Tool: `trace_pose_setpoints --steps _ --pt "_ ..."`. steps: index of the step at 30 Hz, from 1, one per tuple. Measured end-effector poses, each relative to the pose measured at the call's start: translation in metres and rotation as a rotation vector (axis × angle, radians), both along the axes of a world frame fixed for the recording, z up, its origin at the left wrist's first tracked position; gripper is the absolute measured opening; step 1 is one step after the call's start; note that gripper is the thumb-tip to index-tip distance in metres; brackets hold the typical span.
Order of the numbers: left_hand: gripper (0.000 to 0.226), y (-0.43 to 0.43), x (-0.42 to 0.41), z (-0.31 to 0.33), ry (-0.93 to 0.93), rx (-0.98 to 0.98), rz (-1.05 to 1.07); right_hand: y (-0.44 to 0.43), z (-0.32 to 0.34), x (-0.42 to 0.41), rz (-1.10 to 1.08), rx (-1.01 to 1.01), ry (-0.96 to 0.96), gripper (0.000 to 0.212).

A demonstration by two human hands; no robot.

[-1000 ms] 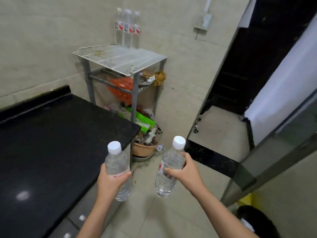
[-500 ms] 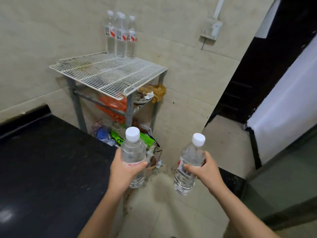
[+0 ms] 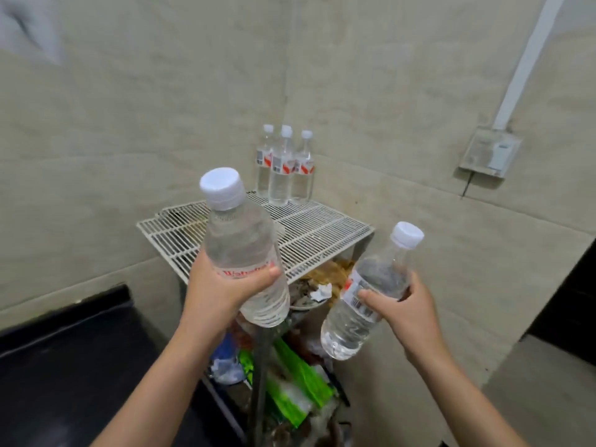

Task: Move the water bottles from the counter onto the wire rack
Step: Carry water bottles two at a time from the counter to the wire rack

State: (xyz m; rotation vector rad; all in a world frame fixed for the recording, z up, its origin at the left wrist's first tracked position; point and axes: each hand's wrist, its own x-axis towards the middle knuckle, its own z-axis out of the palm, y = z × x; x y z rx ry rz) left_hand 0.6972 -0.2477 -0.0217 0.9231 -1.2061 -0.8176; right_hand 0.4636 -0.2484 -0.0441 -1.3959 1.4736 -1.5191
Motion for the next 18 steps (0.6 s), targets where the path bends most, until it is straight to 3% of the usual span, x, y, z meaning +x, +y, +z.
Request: trace_pose_setpoints --steps 8,13,18 --pt "0.08 -0.096 -0.017 0.009 0.035 0.05 0.151 -0.11 0.026 -0.015 0.051 -0.054 -0.03 0.04" --pt "0.081 -0.164 -0.021 0.006 0.048 0.08 0.138 -0.174 0.039 -0.024 0.041 -0.091 -0.025 0.038" --pt "0.061 -0.232 -0.018 0.009 0.009 0.118 0.123 -0.272 0.05 -0.019 -0.01 -0.057 0.075 0.044"
